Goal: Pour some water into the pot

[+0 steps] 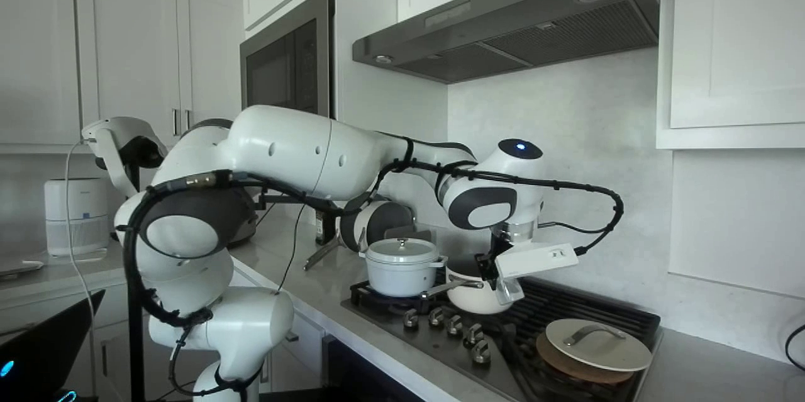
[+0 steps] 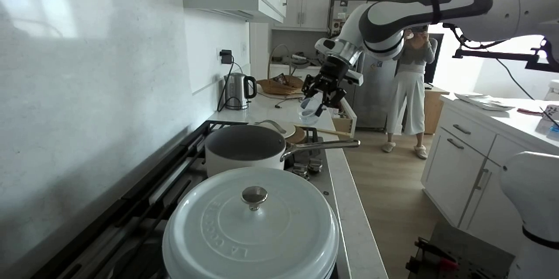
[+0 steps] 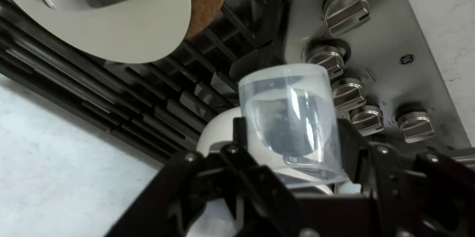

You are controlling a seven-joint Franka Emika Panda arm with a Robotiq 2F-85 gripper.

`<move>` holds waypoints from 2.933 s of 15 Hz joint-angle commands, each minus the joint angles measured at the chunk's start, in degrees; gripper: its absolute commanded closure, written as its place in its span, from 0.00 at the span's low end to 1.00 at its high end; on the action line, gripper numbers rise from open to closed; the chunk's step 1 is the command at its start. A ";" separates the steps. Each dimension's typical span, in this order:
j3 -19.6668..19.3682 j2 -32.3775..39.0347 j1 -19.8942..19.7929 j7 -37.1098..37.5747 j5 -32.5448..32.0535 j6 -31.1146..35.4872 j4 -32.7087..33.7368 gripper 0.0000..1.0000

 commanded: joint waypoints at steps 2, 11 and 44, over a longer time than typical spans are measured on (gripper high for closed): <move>-3.10 8.10 7.37 -3.43 0.97 -6.79 7.83 0.65; -12.11 11.31 23.74 -5.97 -3.59 -14.06 16.41 0.65; -22.65 -2.45 59.79 -2.29 -45.41 -21.58 32.03 0.65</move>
